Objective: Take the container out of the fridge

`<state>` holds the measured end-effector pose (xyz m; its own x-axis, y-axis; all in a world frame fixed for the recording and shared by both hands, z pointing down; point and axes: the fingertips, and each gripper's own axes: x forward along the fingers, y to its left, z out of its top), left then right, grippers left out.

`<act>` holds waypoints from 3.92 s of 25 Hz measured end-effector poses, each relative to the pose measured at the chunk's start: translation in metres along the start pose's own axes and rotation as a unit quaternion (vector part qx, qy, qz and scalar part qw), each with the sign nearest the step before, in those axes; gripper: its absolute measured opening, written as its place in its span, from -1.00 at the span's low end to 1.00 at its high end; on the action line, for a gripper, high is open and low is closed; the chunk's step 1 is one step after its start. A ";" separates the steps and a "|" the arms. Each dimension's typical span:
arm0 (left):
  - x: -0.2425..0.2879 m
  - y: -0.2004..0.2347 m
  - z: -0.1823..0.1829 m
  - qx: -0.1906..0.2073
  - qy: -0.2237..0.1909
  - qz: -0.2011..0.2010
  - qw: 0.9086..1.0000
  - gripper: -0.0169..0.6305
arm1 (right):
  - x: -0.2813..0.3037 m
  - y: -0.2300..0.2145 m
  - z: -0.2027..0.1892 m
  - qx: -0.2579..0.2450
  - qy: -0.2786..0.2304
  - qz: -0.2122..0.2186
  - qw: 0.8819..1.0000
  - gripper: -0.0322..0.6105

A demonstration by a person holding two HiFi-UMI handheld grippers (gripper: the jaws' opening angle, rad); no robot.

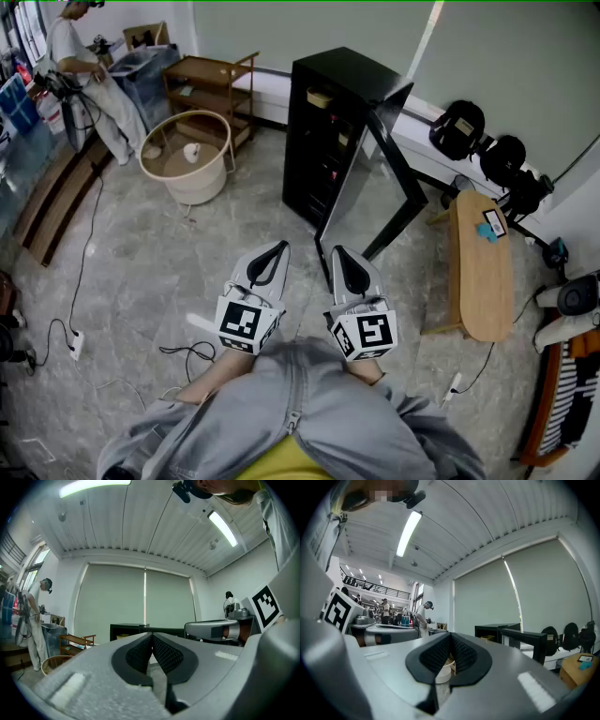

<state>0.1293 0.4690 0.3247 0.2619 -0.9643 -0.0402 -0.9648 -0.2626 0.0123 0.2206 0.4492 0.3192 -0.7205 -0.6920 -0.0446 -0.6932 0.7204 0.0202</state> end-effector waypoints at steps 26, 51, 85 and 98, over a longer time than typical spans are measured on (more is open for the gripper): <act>0.208 0.153 -0.023 -0.001 0.001 -0.078 0.997 -0.95 | 0.244 -0.106 -0.033 0.005 0.008 -0.059 0.998 -0.90; 0.368 0.262 -0.065 -0.030 0.015 -0.105 0.994 -0.95 | 0.412 -0.185 -0.075 0.005 0.037 -0.082 0.996 -0.90; 0.593 0.355 -0.148 0.008 0.087 -0.143 0.986 -0.73 | 0.578 -0.310 -0.167 0.002 0.127 -0.115 0.985 -0.68; 0.641 0.365 -0.214 0.014 0.182 -0.185 0.966 -0.41 | 0.602 -0.332 -0.232 0.004 0.197 -0.165 0.966 -0.42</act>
<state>-0.0505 -0.2531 0.5172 0.5752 -0.7541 0.3168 -0.8022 -0.5959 0.0380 0.0128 -0.2166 0.5177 -0.4125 -0.8467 0.3360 -0.8874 0.4569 0.0619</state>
